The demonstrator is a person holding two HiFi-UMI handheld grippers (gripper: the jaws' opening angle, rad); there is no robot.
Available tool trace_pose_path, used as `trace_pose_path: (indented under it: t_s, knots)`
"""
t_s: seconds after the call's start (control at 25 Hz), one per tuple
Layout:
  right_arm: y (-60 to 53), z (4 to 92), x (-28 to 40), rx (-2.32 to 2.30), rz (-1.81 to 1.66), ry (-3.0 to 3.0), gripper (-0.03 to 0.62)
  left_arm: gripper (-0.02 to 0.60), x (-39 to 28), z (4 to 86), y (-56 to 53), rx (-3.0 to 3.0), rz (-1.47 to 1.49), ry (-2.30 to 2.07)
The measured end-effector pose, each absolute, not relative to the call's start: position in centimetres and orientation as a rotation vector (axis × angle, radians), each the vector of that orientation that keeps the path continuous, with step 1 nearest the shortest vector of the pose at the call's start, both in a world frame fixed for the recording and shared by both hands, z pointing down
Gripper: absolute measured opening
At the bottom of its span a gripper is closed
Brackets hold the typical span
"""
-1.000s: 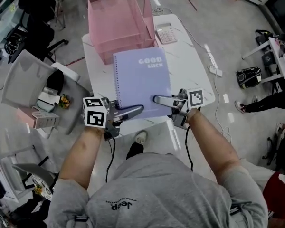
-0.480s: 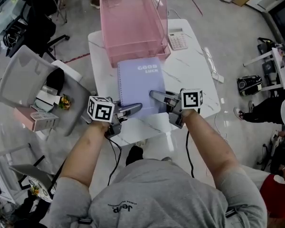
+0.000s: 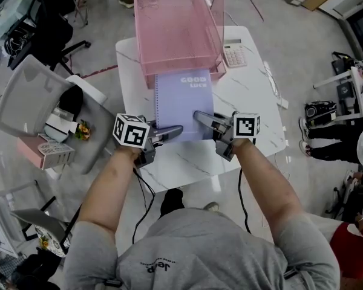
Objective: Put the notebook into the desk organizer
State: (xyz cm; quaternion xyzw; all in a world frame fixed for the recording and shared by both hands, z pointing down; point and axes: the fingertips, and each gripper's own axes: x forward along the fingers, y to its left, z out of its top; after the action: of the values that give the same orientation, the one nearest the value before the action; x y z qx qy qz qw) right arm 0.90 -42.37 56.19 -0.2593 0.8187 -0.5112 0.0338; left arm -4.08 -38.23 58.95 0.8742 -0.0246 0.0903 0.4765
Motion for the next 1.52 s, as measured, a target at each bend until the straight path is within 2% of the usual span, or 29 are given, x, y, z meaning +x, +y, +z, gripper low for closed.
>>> trace_pose_path:
  t_s: [0.64,0.68,0.8,1.0,1.04,1.08,1.12,1.36,1.48,1.52]
  knots:
    - [-48.5,58.0,0.6,-0.8,-1.709,2.456,0.098,0.095,-4.4,60.5,-44.9,2.061,0.101,-0.135]
    - [-48.7,57.9,0.7,-0.787,-1.698,2.463,0.111,0.095,-4.3,60.4,-45.3,2.055,0.088,-0.14]
    - [-48.5,58.2,1.8,-0.784,-1.728,2.407,0.205,0.092,-4.6,59.9,-46.4,2.003,0.009,-0.161]
    - [-47.5,60.1,2.9,-0.808,-1.769,2.346,0.207,0.092,-4.6,60.1,-48.2,1.97,-0.039,-0.191]
    - [-47.7,60.6,3.3,-0.857,-1.773,2.333,0.202,0.092,-4.4,60.1,-48.5,1.973,-0.035,-0.19]
    - [-48.0,60.9,3.7,-0.907,-1.775,2.313,0.161,0.092,-4.3,60.1,-48.9,1.969,-0.037,-0.192]
    - [-48.3,61.1,4.1,-0.95,-1.777,2.287,0.087,0.092,-4.3,60.2,-49.3,1.953,-0.042,-0.198]
    - [-51.2,59.7,4.1,-0.99,-1.711,2.141,0.037,0.143,-4.8,61.2,-51.8,1.816,-0.086,-0.309]
    - [-52.1,59.8,4.0,-1.002,-1.7,2.092,0.034,0.238,-5.4,61.8,-51.6,1.789,-0.081,-0.358]
    - [-52.2,60.0,4.0,-0.997,-1.71,2.065,0.034,0.247,-5.6,62.0,-51.5,1.785,-0.079,-0.375]
